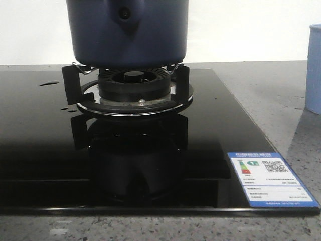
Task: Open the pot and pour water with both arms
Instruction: 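Grasp the light blue cup with the right gripper and lift it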
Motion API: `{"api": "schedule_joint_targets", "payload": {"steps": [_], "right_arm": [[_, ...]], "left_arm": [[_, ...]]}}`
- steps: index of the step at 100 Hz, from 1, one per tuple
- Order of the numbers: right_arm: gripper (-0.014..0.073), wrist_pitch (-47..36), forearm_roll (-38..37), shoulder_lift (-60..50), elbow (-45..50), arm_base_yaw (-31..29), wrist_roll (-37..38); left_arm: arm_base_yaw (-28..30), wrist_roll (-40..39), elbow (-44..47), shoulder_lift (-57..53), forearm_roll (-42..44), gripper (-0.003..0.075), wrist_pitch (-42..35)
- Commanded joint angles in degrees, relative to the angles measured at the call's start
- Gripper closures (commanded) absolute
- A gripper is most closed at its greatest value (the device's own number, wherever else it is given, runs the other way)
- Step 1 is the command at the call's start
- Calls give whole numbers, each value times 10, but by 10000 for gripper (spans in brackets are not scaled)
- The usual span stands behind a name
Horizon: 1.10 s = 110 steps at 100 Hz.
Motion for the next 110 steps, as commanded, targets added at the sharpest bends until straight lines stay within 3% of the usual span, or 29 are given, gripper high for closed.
{"api": "schedule_joint_targets", "payload": {"steps": [1,31,56,93,110], "right_arm": [[-42,-26,8,20,-22,3,-8],[-42,-25,-13,72,-50,4,-8],[-42,-27,-36,131,-71,42,-8],[-42,-138,-36,217,-71,50,-8],[-42,-134,-36,247,-91,68,-4]], "left_arm": [[1,-6,-17,-14,-49,438,13],[1,-6,-17,-14,-49,438,19],[1,-6,-17,-14,-49,438,19],[1,-6,-17,-14,-49,438,19],[1,-6,-17,-14,-49,438,19]]}}
